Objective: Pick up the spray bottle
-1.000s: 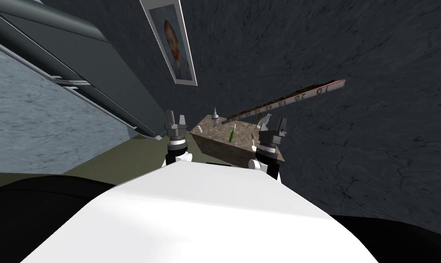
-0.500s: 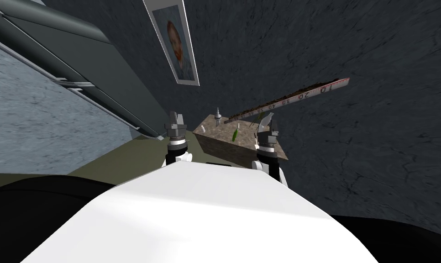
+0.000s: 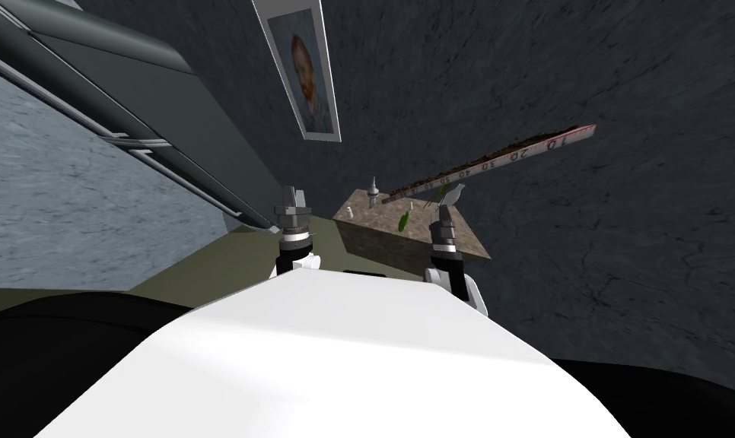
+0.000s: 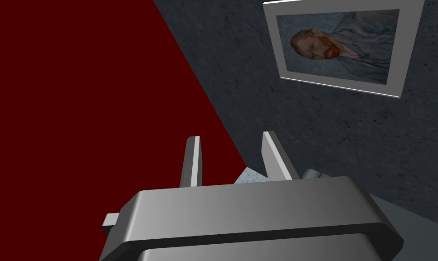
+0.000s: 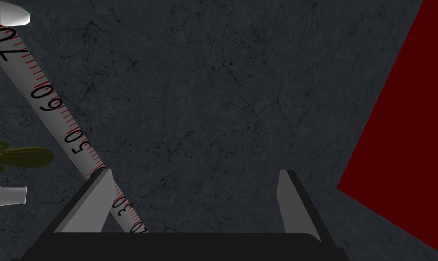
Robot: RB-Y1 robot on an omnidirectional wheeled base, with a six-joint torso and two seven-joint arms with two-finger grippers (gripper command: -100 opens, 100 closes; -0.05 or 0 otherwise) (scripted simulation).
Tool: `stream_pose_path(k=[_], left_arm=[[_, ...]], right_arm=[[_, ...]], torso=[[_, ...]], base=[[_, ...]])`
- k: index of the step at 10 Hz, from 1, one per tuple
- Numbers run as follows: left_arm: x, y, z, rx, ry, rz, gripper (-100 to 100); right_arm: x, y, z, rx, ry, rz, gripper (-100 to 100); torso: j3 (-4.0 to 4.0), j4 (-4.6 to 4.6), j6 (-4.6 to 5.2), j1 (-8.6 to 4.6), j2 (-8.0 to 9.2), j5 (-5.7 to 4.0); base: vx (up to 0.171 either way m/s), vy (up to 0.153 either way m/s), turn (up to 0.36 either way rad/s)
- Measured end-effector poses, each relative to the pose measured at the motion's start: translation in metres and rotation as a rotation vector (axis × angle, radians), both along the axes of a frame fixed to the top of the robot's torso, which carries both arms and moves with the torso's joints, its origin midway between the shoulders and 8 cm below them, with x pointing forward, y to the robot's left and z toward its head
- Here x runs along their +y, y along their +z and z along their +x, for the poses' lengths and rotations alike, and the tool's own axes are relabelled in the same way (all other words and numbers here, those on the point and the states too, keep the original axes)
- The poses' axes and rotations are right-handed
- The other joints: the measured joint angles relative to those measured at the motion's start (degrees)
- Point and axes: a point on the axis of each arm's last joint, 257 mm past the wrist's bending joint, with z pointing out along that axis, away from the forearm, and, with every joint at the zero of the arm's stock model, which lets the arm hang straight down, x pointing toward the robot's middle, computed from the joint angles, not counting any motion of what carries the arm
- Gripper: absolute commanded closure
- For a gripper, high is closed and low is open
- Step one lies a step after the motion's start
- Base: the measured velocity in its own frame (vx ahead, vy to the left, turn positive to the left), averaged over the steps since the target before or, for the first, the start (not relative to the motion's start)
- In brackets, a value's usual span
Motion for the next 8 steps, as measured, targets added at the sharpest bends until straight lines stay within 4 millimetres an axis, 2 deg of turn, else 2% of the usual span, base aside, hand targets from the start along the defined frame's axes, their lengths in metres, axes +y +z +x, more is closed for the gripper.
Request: stream_pose_path(k=[4,8], left_arm=[[0.0,0.0,0.0,0.0,0.0,0.0,0],[0.0,0.0,0.0,0.0,0.0,0.0,0]], right_arm=[[-0.024,-0.033,0.014,0.097,-0.1,-0.132,-100],[-0.051,-0.071,0.028,0.207,-0.205,-0.302,-100]], torso=[[-0.08,-0.02,0.01,-0.23,-0.16,-0.05],[-0.24,-0.09,0.0,-0.2,-0.45,-0.04]], base=[[-0.093,0.204,-0.028],[-0.027,0.194,-0.05]])
